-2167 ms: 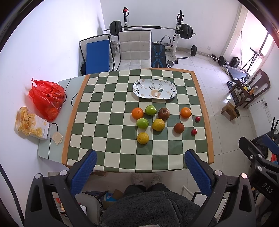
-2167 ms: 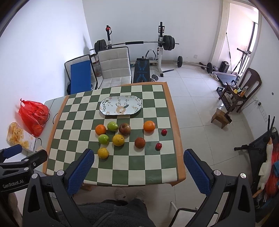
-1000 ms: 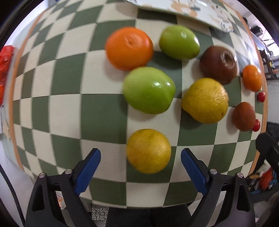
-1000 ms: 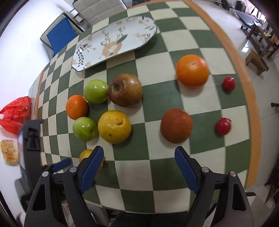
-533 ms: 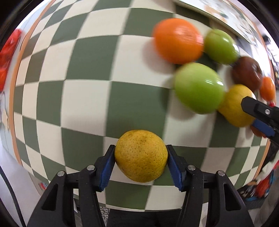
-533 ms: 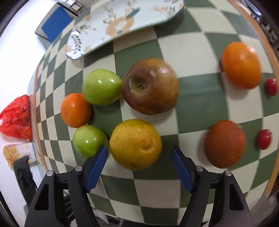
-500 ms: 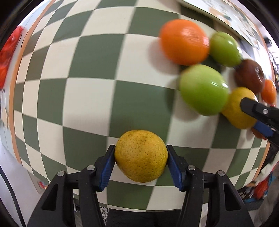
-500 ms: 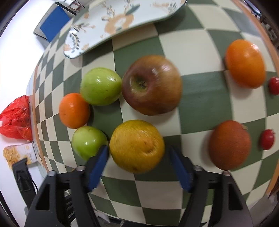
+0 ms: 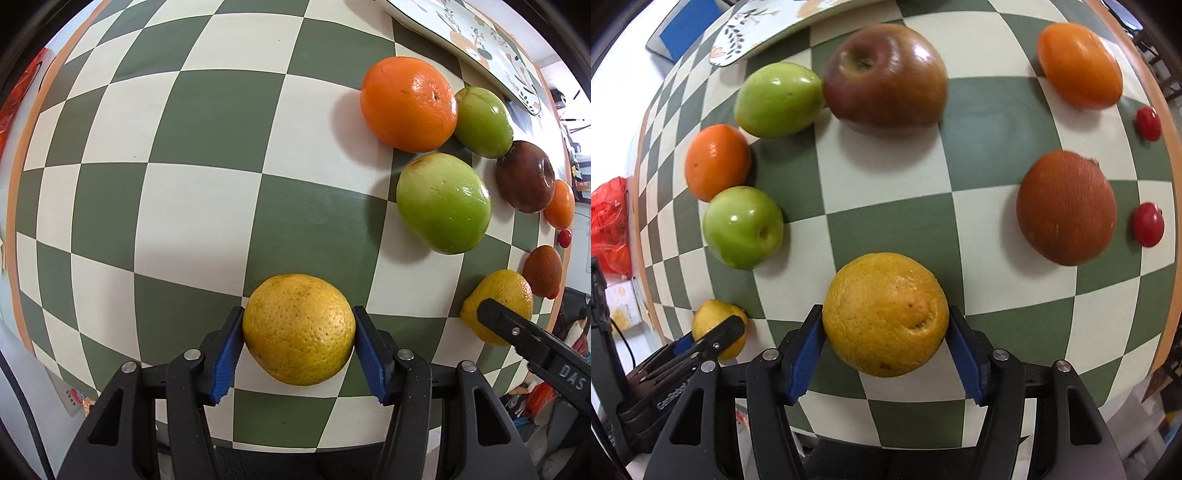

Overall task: Organize fruits
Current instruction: 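Carry both yellow oranges onto the floral plate and open both grippers, then lift both open grippers away from the plate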

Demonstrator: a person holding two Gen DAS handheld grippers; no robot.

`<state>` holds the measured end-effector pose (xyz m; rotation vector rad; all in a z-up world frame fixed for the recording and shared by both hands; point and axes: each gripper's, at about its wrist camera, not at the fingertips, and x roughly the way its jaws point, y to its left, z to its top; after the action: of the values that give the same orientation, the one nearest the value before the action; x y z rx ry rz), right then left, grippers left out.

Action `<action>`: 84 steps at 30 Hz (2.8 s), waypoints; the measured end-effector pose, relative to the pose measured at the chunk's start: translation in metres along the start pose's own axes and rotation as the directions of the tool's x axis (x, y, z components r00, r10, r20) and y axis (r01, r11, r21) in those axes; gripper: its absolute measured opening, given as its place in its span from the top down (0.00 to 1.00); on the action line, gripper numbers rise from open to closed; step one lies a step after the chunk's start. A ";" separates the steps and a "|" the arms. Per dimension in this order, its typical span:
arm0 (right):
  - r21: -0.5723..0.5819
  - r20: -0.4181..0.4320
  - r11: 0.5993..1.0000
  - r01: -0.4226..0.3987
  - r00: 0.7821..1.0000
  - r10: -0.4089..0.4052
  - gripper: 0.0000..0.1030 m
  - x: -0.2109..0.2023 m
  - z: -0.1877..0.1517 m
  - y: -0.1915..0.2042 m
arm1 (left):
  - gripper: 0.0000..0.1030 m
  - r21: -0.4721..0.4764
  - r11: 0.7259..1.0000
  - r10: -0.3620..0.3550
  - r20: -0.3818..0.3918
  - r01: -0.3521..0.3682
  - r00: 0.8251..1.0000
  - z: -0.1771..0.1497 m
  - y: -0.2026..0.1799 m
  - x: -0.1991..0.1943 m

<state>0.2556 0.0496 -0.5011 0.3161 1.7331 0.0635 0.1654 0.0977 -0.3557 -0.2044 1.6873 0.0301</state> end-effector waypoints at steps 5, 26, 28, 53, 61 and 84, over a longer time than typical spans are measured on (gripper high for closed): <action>0.012 -0.015 1.000 -0.001 1.000 0.001 0.36 0.012 -0.001 0.009 | 0.47 0.022 1.000 0.014 0.002 -0.014 1.000 0.004 0.002 -0.009; -0.104 0.203 0.983 -0.148 0.965 0.167 0.36 -0.105 0.248 -0.002 | 0.47 0.054 0.991 -0.124 0.067 0.120 0.990 0.264 -0.105 -0.108; -0.124 0.200 0.985 -0.123 0.969 0.147 0.36 -0.093 0.273 0.003 | 0.47 0.047 0.992 -0.120 0.031 0.118 0.992 0.290 -0.113 -0.094; -0.118 0.176 0.989 -0.089 0.978 0.109 0.09 -0.094 0.303 -0.035 | 0.16 0.066 0.996 -0.053 0.029 0.051 0.998 0.335 -0.142 -0.078; -0.104 0.303 0.986 0.130 0.948 -0.094 0.08 -0.131 0.249 -0.039 | 0.16 0.098 0.990 0.081 0.227 -0.105 0.971 0.280 -0.132 -0.117; -0.106 0.560 0.965 0.240 0.816 -0.142 0.08 -0.252 0.085 0.001 | 0.16 0.119 0.982 0.066 0.501 -0.144 0.863 0.127 -0.115 -0.238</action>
<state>0.3766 -0.0224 -0.2754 0.0171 1.1641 -0.0247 0.3346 0.0306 -0.1258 0.0160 1.1752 0.0322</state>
